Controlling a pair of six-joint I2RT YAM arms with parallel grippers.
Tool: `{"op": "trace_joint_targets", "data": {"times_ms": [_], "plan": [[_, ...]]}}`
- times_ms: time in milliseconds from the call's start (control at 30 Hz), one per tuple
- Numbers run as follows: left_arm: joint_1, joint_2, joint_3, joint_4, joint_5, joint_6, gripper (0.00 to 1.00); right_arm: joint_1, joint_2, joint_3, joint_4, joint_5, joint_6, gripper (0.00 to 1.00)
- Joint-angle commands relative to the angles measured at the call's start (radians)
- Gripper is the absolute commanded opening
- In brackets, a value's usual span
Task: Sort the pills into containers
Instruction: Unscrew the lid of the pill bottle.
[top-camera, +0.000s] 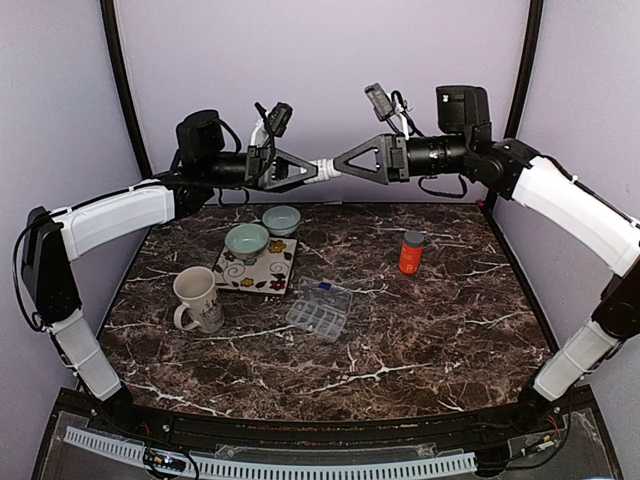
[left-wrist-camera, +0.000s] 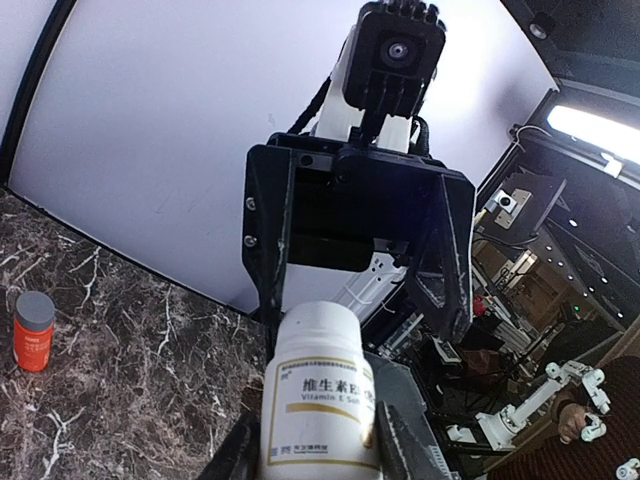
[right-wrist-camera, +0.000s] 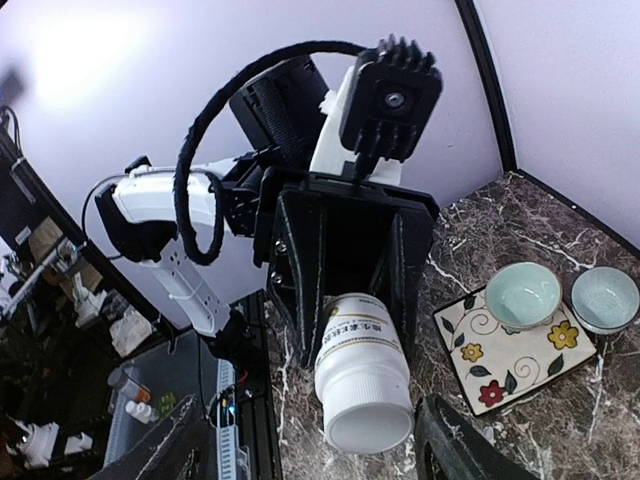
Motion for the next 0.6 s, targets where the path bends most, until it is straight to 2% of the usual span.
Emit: {"op": "trace_joint_targets", "data": {"times_ms": [0, 233, 567], "plan": [[0.002, -0.065, 0.022, -0.038, -0.043, 0.094, 0.00, -0.028, -0.038, -0.046, 0.107, 0.035, 0.159, 0.70], [0.002, -0.094, 0.021, -0.130, -0.104, 0.217, 0.00, -0.071, -0.004, -0.076, 0.208, 0.021, 0.455, 0.67], [-0.008, -0.099, 0.051, -0.255, -0.185, 0.382, 0.00, -0.073, 0.068, -0.018, 0.134, 0.003, 0.560, 0.64]]}}
